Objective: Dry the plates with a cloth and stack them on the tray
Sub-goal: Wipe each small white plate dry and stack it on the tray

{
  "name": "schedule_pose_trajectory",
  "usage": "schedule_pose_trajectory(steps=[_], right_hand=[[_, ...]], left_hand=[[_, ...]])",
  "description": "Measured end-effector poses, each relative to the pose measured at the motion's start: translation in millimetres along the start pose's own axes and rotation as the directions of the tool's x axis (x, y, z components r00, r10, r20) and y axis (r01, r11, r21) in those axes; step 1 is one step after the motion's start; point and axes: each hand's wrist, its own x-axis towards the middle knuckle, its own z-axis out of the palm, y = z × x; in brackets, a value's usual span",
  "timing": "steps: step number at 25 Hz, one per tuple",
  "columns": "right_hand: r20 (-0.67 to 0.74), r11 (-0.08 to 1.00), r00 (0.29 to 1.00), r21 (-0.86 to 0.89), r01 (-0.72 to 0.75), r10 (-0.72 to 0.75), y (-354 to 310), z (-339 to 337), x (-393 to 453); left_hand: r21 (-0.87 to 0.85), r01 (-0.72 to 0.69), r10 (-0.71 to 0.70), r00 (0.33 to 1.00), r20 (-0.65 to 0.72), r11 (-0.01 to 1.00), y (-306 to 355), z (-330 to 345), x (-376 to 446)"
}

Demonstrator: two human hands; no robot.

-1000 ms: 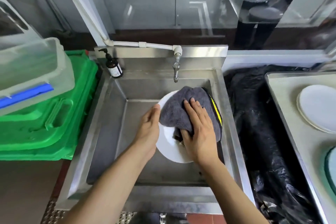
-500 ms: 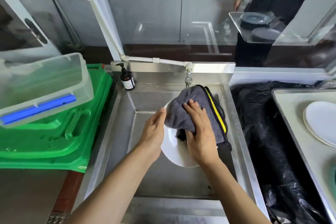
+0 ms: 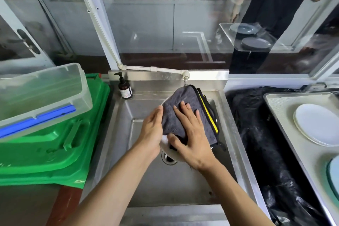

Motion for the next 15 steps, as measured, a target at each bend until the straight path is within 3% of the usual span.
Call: schedule_pose_trajectory(steps=[2, 4, 6, 9, 15], right_hand=[[-0.024, 1.0, 1.0, 0.001, 0.012, -0.012, -1.5, 0.7, -4.7], [-0.161, 0.997, 0.987, -0.074, -0.036, 0.023, -2.5, 3.0, -4.5], [-0.213, 0.987, 0.975, -0.129, -0.091, 0.062, -4.6, 6.2, 0.2], [-0.147, 0.994, 0.984, -0.032, -0.105, 0.099, -9.0, 10.0, 6.1], [-0.03, 0.994, 0.996, 0.06, 0.089, -0.087, -18.8, 27.7, -28.1]], left_hand=[[-0.01, -0.02, 0.02, 1.0, 0.007, 1.0, 2.4, -1.6, -0.9], [-0.006, -0.041, 0.042, 0.999, 0.02, 0.999, 1.2, -2.2, -4.6], [0.04, -0.052, 0.049, 0.996, 0.077, 0.998, -0.5, -1.3, -6.6], [0.072, -0.079, 0.072, 0.993, 0.098, 0.994, 1.0, -1.7, -2.1], [0.068, -0.011, 0.01, 1.0, 0.019, 0.998, 14.9, -10.2, 13.8]])
